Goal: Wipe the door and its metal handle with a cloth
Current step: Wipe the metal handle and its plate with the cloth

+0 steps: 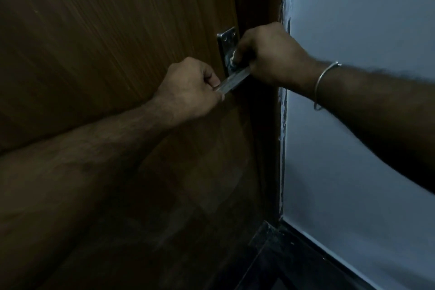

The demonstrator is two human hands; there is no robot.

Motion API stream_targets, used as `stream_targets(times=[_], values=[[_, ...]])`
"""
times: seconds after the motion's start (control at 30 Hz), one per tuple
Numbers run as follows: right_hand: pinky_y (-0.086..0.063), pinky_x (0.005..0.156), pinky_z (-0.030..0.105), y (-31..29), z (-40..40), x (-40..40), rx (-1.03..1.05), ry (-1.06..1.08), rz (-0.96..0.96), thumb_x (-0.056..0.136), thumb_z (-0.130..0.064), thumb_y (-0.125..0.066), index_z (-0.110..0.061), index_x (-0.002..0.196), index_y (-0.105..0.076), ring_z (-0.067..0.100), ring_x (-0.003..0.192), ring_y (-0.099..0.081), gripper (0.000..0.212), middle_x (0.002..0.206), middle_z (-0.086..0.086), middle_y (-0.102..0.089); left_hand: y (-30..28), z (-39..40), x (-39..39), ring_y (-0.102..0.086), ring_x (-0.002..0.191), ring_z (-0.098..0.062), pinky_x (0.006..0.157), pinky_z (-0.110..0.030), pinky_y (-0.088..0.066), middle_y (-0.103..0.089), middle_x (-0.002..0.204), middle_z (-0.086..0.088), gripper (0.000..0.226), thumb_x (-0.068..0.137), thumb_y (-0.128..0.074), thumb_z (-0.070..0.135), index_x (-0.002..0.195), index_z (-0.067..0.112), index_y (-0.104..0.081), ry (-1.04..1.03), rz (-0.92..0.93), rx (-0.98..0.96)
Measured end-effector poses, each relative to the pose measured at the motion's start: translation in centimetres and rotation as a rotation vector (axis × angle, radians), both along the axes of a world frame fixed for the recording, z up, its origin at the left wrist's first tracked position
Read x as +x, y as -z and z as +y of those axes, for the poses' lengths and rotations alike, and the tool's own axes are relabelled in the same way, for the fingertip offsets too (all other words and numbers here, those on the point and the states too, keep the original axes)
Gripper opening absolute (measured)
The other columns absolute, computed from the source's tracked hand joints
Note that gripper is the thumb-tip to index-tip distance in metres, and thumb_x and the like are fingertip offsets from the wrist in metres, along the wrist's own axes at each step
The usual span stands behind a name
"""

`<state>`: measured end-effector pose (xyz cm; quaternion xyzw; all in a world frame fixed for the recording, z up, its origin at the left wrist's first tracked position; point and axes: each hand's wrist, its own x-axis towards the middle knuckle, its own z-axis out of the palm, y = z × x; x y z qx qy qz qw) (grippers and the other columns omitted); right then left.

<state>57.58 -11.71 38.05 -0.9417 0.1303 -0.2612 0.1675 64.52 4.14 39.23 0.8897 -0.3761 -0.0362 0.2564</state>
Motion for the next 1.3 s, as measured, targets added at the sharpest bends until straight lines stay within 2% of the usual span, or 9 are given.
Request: stream_targets(times=[0.13,0.33,0.43,0.6,0.73,0.83,0.97,1.17,1.3], values=[[-0.044,0.079,0.025,-2.3,-1.2,-0.1,-0.026,-0.019,0.146,0.086,-0.009,-0.066,-0.013,0.105,-0.068,0.016,0.1,-0.057,0.02,0.113,0.002,-0.062,-0.2,-0.1,-0.1,-0.065,0.087,-0.007,0.066,-0.02,-0.053,-0.068,0.096,0.003,0.017,0.086,-0.073,0.019,0.102,0.019,-0.069,-0.002,0.014,0.012],[-0.049,0.09,0.028,-1.1,-0.5,1.2,-0.038,-0.004,0.136,0.086,-0.008,-0.067,-0.013,0.116,-0.064,0.026,0.114,-0.058,0.031,0.129,0.01,-0.056,-0.1,-0.2,-0.1,-0.066,0.087,-0.007,0.064,-0.02,-0.05,-0.068,0.095,0.005,0.017,0.086,-0.073,0.02,0.102,0.022,-0.068,-0.017,0.032,0.005],[-0.046,0.082,0.023,-0.7,-0.8,-0.6,0.047,0.042,0.048,0.086,-0.006,-0.067,-0.015,0.101,-0.072,0.021,0.105,-0.063,0.019,0.112,0.004,-0.067,0.0,-0.1,-0.1,-0.066,0.087,-0.006,0.065,-0.02,-0.052,-0.068,0.096,0.004,0.018,0.086,-0.074,0.019,0.103,0.02,-0.068,-0.011,0.031,-0.002],[-0.046,0.081,0.022,2.3,4.6,-0.3,0.116,0.018,-0.074,0.082,-0.019,-0.072,-0.015,0.108,-0.066,0.012,0.096,-0.054,0.027,0.118,0.003,-0.058,-0.4,-0.2,0.1,-0.064,0.082,-0.004,0.06,-0.018,-0.046,-0.068,0.093,0.006,0.013,0.087,-0.071,0.016,0.099,0.022,-0.069,-0.036,0.092,0.008],[-0.049,0.091,0.026,1.5,2.4,-0.6,0.176,0.064,-0.042,0.086,-0.01,-0.067,-0.017,0.106,-0.068,0.015,0.106,-0.059,0.022,0.117,0.002,-0.064,-0.5,0.0,-0.1,-0.069,0.081,-0.004,0.06,-0.018,-0.052,-0.071,0.091,0.004,0.014,0.085,-0.074,0.016,0.098,0.02,-0.07,-0.026,0.148,0.001],[-0.049,0.083,0.023,1.2,0.7,-0.5,0.212,0.164,-0.086,0.084,-0.009,-0.069,-0.013,0.103,-0.071,0.018,0.101,-0.063,0.02,0.111,0.005,-0.068,-0.4,0.0,-0.2,-0.07,0.082,-0.006,0.062,-0.019,-0.054,-0.071,0.093,0.002,0.016,0.085,-0.073,0.014,0.099,0.018,-0.069,-0.02,0.166,-0.02],[-0.037,0.064,0.009,3.8,5.2,-0.3,0.236,-0.028,-0.159,0.083,-0.014,-0.069,-0.023,0.1,-0.067,0.0,0.084,-0.048,0.019,0.103,-0.011,-0.051,-0.9,0.0,-0.2,-0.069,0.087,-0.008,0.065,-0.021,-0.054,-0.071,0.097,0.0,0.017,0.084,-0.073,0.008,0.097,0.019,-0.07,-0.08,0.25,-0.016],[-0.05,0.078,0.018,4.0,2.1,-0.3,0.366,0.184,-0.322,0.081,-0.006,-0.071,-0.025,0.088,-0.065,0.008,0.094,-0.055,0.022,0.104,-0.006,-0.059,-1.1,0.4,-0.1,-0.072,0.085,-0.009,0.058,-0.015,-0.057,-0.07,0.107,-0.004,0.031,0.089,-0.063,-0.002,0.112,0.017,-0.067,-0.075,0.401,-0.043],[-0.052,0.073,0.02,6.7,7.7,-0.7,0.468,-0.065,-0.267,0.084,-0.006,-0.067,-0.027,0.086,-0.06,0.004,0.092,-0.057,0.023,0.102,-0.008,-0.059,-1.0,0.7,0.6,-0.074,0.086,-0.009,0.071,-0.026,-0.061,-0.074,0.101,-0.001,0.03,0.088,-0.064,-0.003,0.102,0.022,-0.071,-0.077,0.422,-0.044]])
